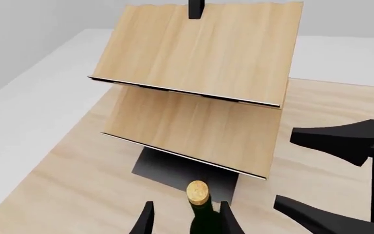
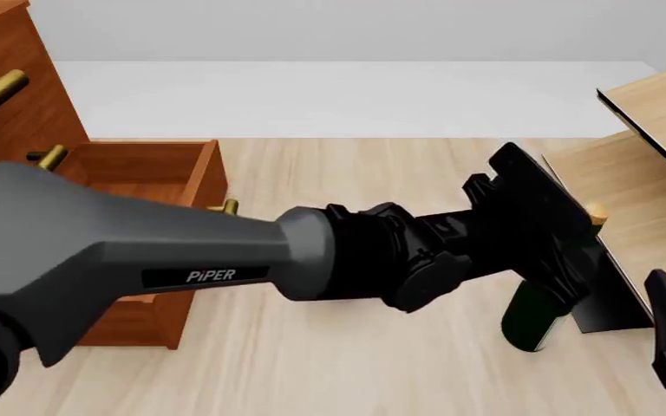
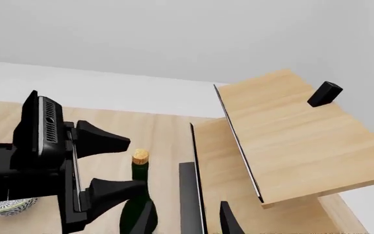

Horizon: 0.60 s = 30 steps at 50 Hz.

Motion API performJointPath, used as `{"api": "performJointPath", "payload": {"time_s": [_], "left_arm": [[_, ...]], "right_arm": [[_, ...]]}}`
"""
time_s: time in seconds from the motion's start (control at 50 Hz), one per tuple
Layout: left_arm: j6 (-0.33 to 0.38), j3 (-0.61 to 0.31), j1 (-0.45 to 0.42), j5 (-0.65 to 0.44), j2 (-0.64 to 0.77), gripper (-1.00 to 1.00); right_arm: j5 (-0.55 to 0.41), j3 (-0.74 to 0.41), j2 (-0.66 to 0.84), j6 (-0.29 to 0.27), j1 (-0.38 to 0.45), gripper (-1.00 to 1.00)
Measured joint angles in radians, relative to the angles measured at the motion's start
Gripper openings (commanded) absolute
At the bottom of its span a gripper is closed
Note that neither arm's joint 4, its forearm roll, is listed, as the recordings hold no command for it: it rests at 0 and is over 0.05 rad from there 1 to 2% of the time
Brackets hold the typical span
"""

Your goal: Put the wine bottle in the bottom drawer of the cabinet.

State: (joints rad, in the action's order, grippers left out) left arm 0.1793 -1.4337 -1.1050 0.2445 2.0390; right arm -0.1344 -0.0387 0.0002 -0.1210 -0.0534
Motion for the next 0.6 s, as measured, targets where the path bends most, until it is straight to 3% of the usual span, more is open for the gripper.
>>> {"api": "performJointPath", "payload": {"time_s": [0.6], "left_arm": [[-0.019, -0.056, -0.004, 0.003, 0.063, 1.00]], "right_arm": [[0.004, 0.016, 0.000, 0.004, -0.005, 1.00]]}}
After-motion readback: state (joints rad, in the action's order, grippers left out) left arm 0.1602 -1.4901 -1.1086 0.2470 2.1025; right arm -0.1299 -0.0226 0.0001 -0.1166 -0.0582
